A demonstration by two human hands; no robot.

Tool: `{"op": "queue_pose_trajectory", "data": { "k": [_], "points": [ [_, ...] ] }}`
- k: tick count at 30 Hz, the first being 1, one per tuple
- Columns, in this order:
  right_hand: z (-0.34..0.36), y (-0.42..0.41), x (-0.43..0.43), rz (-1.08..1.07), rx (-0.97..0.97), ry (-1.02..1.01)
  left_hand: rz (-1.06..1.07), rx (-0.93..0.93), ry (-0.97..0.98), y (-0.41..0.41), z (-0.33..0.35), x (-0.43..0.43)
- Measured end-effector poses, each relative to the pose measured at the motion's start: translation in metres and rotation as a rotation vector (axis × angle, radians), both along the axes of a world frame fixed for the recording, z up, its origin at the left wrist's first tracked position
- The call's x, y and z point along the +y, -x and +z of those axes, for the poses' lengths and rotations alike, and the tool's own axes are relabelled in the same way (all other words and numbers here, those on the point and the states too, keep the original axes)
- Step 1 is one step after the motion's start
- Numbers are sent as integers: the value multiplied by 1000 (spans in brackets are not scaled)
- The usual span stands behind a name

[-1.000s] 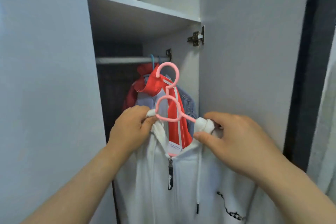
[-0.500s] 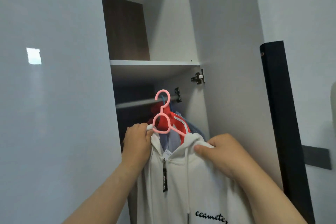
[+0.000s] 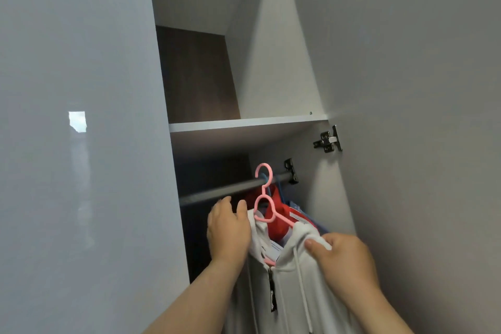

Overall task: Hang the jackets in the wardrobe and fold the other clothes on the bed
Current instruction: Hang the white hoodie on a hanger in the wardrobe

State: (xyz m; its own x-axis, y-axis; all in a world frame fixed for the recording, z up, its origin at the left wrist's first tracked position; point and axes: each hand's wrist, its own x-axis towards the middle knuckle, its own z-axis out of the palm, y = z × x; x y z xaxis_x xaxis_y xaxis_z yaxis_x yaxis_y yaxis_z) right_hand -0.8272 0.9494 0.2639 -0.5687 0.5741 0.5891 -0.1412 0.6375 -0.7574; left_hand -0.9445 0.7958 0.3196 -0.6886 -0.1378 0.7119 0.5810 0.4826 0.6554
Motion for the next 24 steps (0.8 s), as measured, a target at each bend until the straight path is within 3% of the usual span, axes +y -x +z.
{"op": "queue_pose_trajectory", "data": {
  "k": [3,9,14,16,20,24],
  "points": [
    [2,27,1,14,-18,2,-3,14,-124,24,15,12],
    [7,70,12,19,-48,-24,282,252,186,88,56,21],
    [9,95,16,-54,-77,-42,527,-60,532,135,72,21],
    [11,103,16,-76,-78,-33,580,-78,652,141,68,24],
    [18,116,12,-107,-73,-75,603,64,632,148,57,20],
    [23,128,5,-70,-90,-140,597,84,624,149,56,21]
  ]
}}
